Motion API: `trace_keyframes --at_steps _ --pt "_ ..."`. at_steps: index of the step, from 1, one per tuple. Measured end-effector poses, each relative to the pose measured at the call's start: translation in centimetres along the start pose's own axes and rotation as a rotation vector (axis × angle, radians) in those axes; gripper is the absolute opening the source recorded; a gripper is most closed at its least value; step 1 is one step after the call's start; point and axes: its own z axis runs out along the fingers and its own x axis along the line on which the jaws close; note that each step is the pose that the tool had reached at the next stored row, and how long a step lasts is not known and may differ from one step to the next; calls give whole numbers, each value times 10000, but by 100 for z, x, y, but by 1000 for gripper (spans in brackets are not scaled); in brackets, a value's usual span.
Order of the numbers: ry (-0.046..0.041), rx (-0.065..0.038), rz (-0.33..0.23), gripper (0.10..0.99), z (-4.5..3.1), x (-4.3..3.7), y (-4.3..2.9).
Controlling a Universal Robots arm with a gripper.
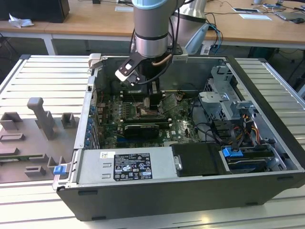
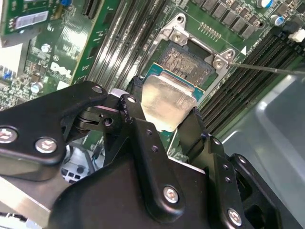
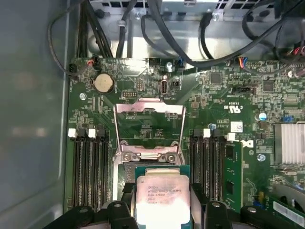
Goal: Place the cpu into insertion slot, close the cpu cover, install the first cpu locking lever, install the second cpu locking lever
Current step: 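Place the cpu into insertion slot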
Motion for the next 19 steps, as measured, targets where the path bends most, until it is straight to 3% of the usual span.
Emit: trace_keyframes --at_steps 8,12,19 --pt "-5 1 -1 541 195 86 -59" --pt "-21 0 92 541 295 90 -80" --pt "-22 0 97 541 336 97 -85"
